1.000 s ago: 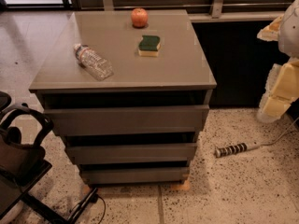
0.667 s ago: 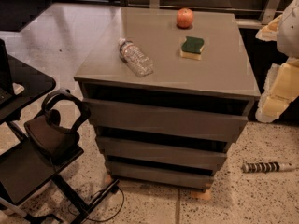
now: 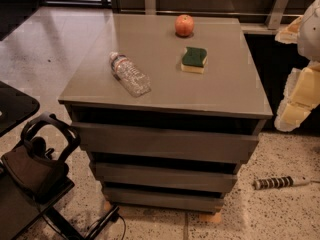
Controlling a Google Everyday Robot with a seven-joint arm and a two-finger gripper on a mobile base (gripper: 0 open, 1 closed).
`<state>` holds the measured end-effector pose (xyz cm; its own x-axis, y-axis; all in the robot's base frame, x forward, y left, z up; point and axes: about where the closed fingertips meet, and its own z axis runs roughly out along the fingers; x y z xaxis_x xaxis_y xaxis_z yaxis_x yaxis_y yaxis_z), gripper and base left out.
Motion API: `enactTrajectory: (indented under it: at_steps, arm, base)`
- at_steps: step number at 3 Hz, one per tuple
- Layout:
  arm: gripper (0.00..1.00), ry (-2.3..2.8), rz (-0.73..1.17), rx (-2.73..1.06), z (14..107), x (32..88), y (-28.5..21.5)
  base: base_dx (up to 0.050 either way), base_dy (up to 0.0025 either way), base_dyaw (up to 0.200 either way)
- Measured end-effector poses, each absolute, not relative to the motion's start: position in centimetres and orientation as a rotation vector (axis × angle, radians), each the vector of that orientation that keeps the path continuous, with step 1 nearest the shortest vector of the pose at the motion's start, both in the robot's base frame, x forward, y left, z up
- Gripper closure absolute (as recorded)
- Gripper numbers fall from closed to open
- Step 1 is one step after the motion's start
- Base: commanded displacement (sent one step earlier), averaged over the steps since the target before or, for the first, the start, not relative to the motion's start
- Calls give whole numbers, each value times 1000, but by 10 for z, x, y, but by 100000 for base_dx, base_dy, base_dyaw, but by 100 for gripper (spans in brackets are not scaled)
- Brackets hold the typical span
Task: Place water bottle upright
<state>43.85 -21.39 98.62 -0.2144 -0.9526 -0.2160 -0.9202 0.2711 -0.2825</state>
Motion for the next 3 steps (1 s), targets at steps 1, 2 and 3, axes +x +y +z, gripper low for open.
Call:
enactTrajectory:
  at_steps: [1,2,3]
  arm:
    - [0,2204,-131,-1706,986,438,-214]
    - [0,2204,-131,-1706,986,438,-214]
    - [0,2204,-131,-1706,986,438,-214]
  base:
    - [4397,-209,-9355]
    - [2937,239,16203]
    - [3938,-239,-12226]
